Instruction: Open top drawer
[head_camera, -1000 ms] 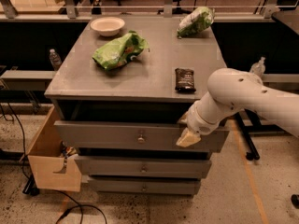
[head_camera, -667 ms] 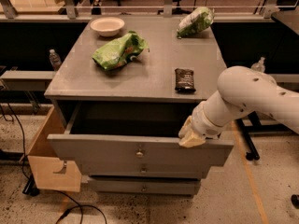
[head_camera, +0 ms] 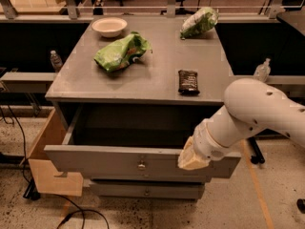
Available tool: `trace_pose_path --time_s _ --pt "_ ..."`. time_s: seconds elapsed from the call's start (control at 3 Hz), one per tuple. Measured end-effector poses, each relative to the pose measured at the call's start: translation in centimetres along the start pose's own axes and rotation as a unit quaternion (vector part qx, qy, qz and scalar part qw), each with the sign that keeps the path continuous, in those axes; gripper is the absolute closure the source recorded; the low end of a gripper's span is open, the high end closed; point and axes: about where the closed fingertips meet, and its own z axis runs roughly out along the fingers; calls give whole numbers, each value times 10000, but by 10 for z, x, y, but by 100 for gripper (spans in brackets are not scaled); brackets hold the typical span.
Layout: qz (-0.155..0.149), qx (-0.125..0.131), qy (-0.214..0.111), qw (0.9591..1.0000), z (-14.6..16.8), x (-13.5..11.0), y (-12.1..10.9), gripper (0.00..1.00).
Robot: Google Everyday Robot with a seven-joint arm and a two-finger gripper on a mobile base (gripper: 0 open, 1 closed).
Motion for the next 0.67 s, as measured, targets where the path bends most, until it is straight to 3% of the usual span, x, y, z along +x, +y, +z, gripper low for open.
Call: trace_pose_path --time_s 0.33,0.67 --pt "152 -92 -48 9998 -2 -1 24 83" --pt "200 101 -82 9997 -19 -3 25 60"
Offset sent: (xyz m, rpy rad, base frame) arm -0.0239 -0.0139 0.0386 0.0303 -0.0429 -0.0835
